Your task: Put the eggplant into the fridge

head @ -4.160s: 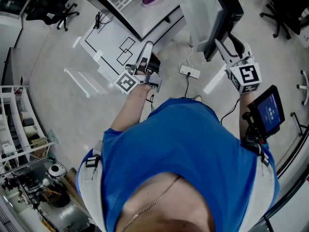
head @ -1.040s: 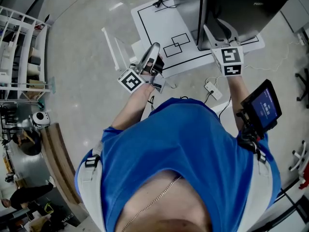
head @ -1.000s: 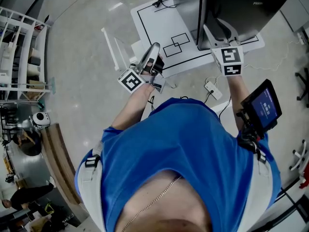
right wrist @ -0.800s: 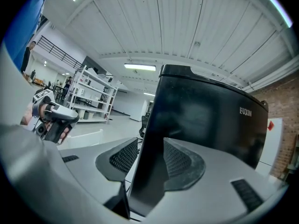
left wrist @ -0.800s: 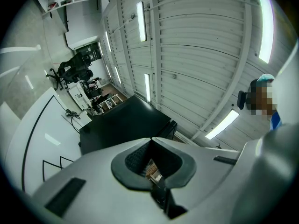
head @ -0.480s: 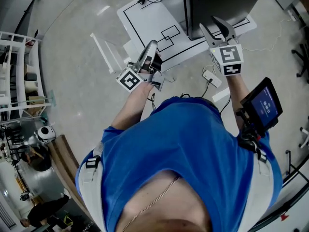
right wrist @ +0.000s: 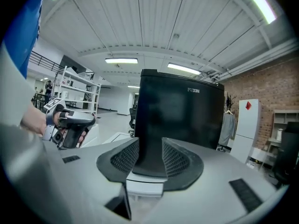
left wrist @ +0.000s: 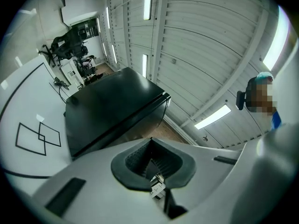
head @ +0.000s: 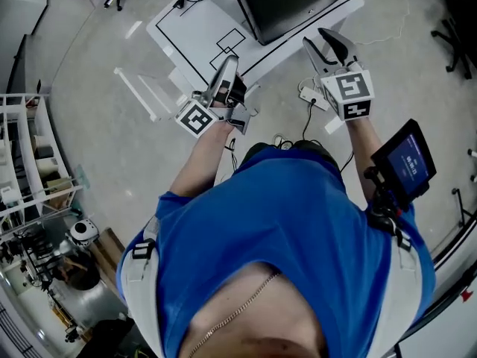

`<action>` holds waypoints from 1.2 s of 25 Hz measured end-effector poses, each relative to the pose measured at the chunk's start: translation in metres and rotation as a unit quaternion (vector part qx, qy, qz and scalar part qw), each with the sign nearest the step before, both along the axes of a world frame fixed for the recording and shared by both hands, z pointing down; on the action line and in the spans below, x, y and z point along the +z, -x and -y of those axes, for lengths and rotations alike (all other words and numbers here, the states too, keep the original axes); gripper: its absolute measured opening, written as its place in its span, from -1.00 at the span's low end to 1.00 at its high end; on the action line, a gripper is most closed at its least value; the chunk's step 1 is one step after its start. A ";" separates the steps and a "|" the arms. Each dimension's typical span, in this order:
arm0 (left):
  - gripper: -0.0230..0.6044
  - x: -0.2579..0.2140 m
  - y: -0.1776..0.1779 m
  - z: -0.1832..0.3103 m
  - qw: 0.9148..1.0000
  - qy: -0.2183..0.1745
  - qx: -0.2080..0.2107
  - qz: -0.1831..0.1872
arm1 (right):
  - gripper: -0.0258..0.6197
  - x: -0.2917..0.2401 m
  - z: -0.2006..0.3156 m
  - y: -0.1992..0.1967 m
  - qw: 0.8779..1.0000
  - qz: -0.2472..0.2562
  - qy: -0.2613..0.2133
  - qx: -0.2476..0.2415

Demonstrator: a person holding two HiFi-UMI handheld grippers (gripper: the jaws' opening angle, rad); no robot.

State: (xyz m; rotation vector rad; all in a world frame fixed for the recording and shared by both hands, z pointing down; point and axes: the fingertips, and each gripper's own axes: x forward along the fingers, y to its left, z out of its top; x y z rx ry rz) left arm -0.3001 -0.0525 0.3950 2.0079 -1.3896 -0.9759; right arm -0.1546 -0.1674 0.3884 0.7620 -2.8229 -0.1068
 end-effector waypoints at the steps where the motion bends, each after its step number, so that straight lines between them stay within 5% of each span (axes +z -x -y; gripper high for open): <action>1: -0.90 0.000 -0.006 0.003 1.000 0.000 0.004 0.001 | -0.43 0.001 -0.001 -0.008 1.000 0.001 0.004 0.003; 9: -0.90 -0.029 -0.089 0.010 1.000 0.004 0.023 -0.005 | -0.59 -0.022 -0.017 -0.104 0.999 0.006 0.028 0.026; 12: -0.90 -0.019 -0.104 0.017 0.999 0.005 0.030 -0.012 | -0.88 -0.009 -0.016 -0.125 0.998 0.022 0.042 0.035; 14: -0.90 -0.009 -0.112 0.021 0.999 0.009 0.032 -0.017 | -0.91 0.001 -0.016 -0.137 0.997 0.029 0.050 0.042; 30: -0.90 0.010 -0.124 0.030 0.999 0.016 0.042 0.002 | -0.91 0.023 -0.023 -0.154 0.993 0.058 0.085 0.048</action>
